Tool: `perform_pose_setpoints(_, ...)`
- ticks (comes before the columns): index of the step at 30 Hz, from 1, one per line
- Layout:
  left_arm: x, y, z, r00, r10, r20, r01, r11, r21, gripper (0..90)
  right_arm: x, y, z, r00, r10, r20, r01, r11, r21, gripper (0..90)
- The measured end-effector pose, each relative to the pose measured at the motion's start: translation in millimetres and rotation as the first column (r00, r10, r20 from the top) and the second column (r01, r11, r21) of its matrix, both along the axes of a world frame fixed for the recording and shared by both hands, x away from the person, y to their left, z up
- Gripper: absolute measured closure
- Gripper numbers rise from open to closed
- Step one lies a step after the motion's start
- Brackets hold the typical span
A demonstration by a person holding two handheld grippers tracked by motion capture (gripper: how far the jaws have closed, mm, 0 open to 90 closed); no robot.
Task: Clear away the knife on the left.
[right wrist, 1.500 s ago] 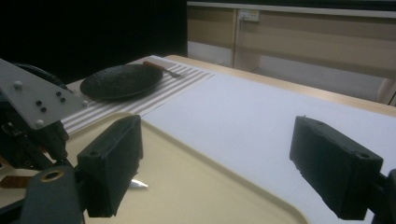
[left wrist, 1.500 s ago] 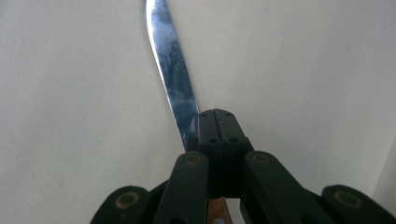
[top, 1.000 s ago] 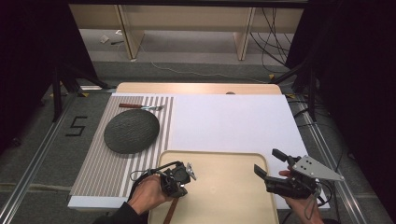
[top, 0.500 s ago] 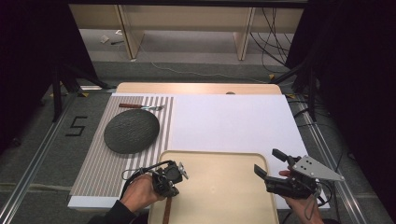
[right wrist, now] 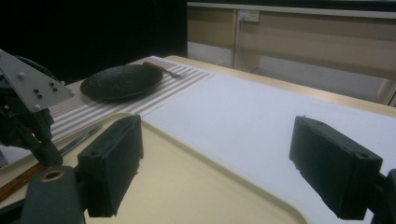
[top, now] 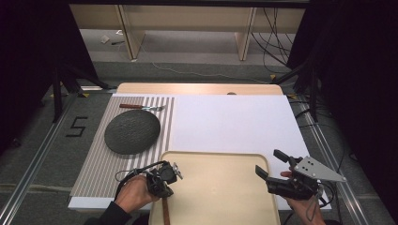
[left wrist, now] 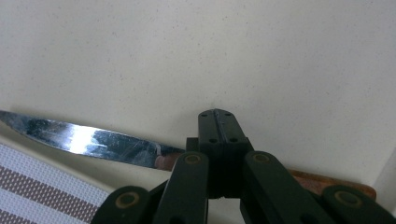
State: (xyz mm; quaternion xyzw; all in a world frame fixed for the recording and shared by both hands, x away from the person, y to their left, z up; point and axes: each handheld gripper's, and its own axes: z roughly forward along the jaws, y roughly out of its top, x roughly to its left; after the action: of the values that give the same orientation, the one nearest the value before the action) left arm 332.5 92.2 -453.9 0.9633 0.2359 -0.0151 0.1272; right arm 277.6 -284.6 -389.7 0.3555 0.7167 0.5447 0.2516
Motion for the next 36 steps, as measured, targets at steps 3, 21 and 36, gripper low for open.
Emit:
perform_pose_setpoints(3, 0.3, 2.5, 0.2, 1.0000, 0.003, -0.002, -0.003, 1.0000, 0.006, 89.5, 0.0, 0.0, 0.0, 1.0000, 0.000, 0.000, 0.000, 1.0000, 0.000, 18.3)
perform_pose_setpoints(21, 1.7, 13.0, 1.2, 0.9993, 0.037, -0.003, -0.037, 0.9993, 0.002, 89.5, -0.3, -0.1, 0.2, 1.0000, 0.000, -0.002, 0.000, 1.0000, -0.002, 18.3)
perform_pose_setpoints(36, 0.0, 21.6, 3.2, 0.9972, 0.073, 0.014, -0.073, 0.9972, -0.016, 88.9, -0.2, 0.2, 0.1, 1.0000, 0.000, -0.002, 0.000, 1.0000, -0.002, 18.3)
